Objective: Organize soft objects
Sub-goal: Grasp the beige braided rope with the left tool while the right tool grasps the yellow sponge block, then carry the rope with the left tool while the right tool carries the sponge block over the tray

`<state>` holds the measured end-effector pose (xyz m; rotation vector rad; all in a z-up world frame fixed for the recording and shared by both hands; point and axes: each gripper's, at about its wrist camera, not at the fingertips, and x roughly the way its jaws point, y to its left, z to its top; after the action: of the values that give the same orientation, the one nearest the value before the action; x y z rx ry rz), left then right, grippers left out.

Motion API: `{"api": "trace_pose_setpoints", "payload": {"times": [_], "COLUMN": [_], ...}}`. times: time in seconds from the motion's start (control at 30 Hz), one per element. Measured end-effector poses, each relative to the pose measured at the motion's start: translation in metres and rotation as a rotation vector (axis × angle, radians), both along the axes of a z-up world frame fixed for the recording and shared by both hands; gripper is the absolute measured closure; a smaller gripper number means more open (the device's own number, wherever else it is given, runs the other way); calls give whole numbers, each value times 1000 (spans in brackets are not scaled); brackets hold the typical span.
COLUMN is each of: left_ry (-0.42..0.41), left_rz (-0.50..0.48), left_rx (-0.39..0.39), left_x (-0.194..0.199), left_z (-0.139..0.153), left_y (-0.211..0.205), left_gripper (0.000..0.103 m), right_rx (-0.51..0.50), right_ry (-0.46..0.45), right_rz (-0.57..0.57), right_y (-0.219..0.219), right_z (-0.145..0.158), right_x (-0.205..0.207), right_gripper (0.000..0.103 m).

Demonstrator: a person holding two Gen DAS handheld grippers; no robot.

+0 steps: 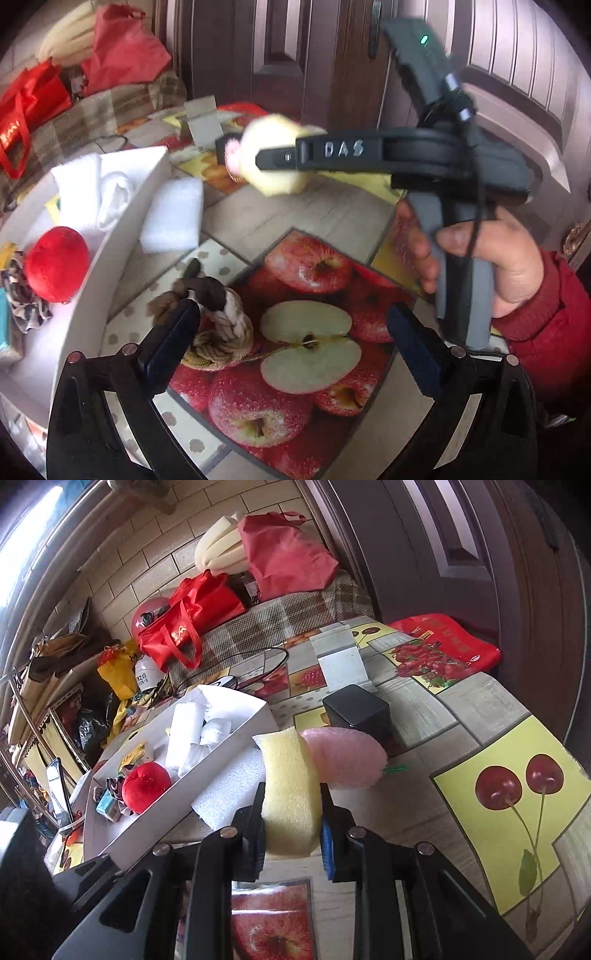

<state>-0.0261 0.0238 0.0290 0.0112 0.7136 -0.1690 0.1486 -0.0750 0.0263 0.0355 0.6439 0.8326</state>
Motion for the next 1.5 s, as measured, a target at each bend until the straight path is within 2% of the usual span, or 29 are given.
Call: {"api": "trace_pose_setpoints", "payload": {"times": [0.07, 0.1, 0.2, 0.27, 0.33, 0.37, 0.43, 0.5, 0.6, 0.67, 0.7, 0.73, 0.8, 0.87, 1.03, 1.13, 1.27, 1.4, 1.5], "left_ry": [-61, -63, 4, 13, 42, 71, 132, 127, 144, 145, 136, 128, 100, 36, -227, -331, -391, -421, -438], "left_rz": [48, 68, 107, 115, 128, 128, 130, 122, 129, 115, 104, 98, 92, 82, 107, 148, 204, 261, 307], "left_rx": [40, 67, 83, 87, 123, 133, 154, 132, 100, 61, 50, 54, 64, 64, 37, 68, 57, 53, 60], "left_x": [-9, -8, 8, 17, 29, 34, 40, 36, 34, 32, 29, 27, 23, 14, -29, -48, -61, -68, -72], "left_z": [7, 7, -1, -2, -6, -10, -20, -21, -24, -24, -23, -23, -20, -11, 17, 25, 30, 32, 32], "left_y": [4, 6, 15, 16, 14, 13, 11, 12, 17, 19, 19, 17, 13, 11, 15, 19, 35, 49, 62], "left_gripper": [1, 1, 1, 1, 2, 6, 24, 32, 34, 51, 64, 68, 71, 72, 72, 71, 71, 71, 71], "right_rx": [1, 1, 1, 0, 0, 0, 1, 2, 1, 1, 2, 3, 3, 7, 44, 63, 57, 40, 34], "right_ry": [2, 1, 2, 1, 2, 2, 3, 4, 3, 2, 3, 2, 1, -7, -92, -151, -211, -282, -301], "right_rz": [1, -1, -1, -1, -1, -1, -1, 0, 0, -1, -1, -2, -2, -6, -27, -22, -5, -8, -3], "right_y": [0, 0, 0, 0, 0, 0, 0, 0, 0, 0, -1, -1, -1, -2, -8, -9, -6, 0, 6], "right_z": [0, 0, 0, 0, 0, 0, 0, 0, 0, 0, 0, 1, 1, 2, 10, 15, 18, 21, 21], "right_x": [0, 0, -1, -1, -1, 0, 0, -1, -1, -1, 0, 0, -1, -1, -16, -31, -53, -70, -77], "right_gripper": [80, 80, 80, 79, 79, 79, 79, 79, 79, 79, 79, 79, 79, 79, 79, 79, 79, 79, 79]}}
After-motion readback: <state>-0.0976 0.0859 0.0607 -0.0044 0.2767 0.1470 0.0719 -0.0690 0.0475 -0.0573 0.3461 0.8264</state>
